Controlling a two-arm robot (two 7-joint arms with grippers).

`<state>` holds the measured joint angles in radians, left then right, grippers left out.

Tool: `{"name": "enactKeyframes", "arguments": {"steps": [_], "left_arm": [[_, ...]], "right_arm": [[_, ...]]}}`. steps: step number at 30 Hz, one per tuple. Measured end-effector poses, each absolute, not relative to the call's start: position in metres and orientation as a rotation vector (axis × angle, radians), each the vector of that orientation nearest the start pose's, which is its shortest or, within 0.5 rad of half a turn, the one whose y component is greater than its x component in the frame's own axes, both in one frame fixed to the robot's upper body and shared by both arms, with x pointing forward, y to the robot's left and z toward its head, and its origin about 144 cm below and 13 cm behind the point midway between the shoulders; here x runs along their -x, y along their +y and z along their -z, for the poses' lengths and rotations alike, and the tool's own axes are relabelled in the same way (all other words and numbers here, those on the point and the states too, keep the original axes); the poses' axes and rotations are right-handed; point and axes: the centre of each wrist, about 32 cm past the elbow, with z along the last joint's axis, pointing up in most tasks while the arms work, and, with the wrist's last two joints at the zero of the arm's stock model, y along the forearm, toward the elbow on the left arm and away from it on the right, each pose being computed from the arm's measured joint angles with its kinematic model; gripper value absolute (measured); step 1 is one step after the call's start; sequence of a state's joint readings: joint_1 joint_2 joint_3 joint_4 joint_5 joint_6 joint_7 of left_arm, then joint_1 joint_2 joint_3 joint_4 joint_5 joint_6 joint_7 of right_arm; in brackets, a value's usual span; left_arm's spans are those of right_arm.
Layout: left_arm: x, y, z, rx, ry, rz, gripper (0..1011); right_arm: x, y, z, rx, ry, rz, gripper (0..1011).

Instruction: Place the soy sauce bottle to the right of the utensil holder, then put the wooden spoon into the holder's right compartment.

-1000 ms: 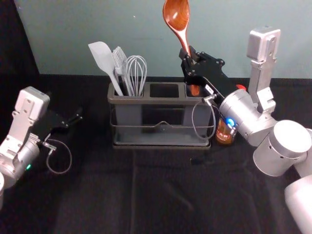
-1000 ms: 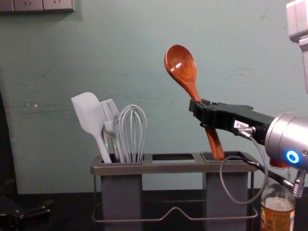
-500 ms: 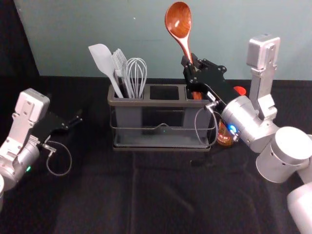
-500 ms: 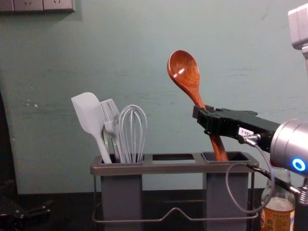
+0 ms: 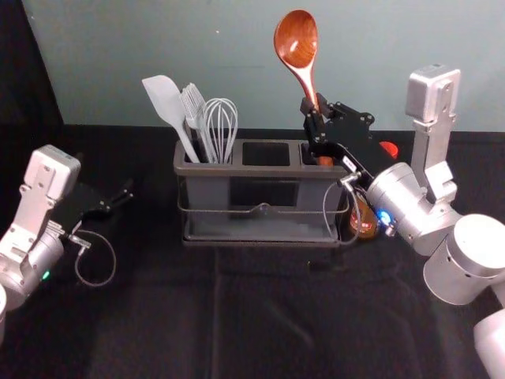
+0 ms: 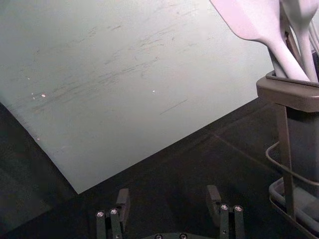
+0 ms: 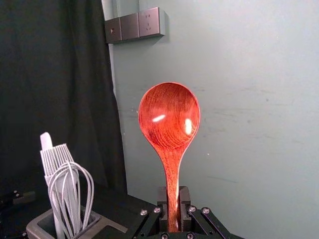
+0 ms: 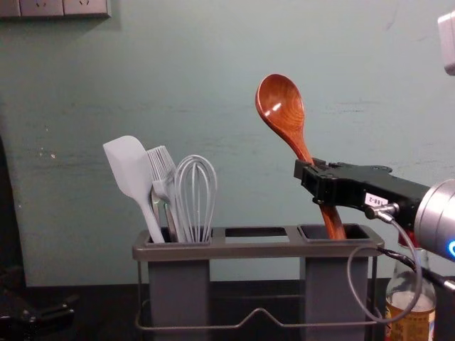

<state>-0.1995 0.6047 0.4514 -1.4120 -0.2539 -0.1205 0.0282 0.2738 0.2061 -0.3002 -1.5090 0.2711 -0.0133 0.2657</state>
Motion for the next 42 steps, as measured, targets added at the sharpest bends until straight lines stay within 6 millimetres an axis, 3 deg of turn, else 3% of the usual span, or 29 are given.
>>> {"name": "enactKeyframes", "arguments": {"steps": [9, 13, 15, 25, 35, 39, 42], "left_arm": [[-0.489, 0.31, -1.14, -0.304, -0.285, -1.248, 1005], [-0.489, 0.31, -1.14, -0.304, -0.285, -1.248, 1005], [-0.489, 0.31, -1.14, -0.305, -0.285, -1.248, 1005], [-0.489, 0.31, -1.14, -0.304, -0.285, -1.248, 1005], [-0.489, 0.31, -1.14, -0.304, -0.285, -1.248, 1005], [-0.489, 0.31, -1.14, -0.304, -0.285, -1.248, 1005], [-0.489, 0.31, -1.14, -0.304, -0.285, -1.248, 1005]], "right_arm": [[-0.52, -0.199, -1.205, -0.109, -0.11, 1.026, 140], [-0.52, -0.199, -1.205, -0.111, -0.106, 1.029, 201], [-0.52, -0.199, -1.205, -0.111, -0.105, 1.031, 303], [-0.517, -0.2, -1.21, -0.123, -0.108, 1.034, 600], [-0.494, -0.215, -1.229, -0.061, -0.115, 1.036, 922], [-0.482, -0.229, -1.238, 0.004, -0.114, 1.043, 1003], [-0.472, -0.241, -1.246, 0.048, -0.111, 1.043, 1002]]}}
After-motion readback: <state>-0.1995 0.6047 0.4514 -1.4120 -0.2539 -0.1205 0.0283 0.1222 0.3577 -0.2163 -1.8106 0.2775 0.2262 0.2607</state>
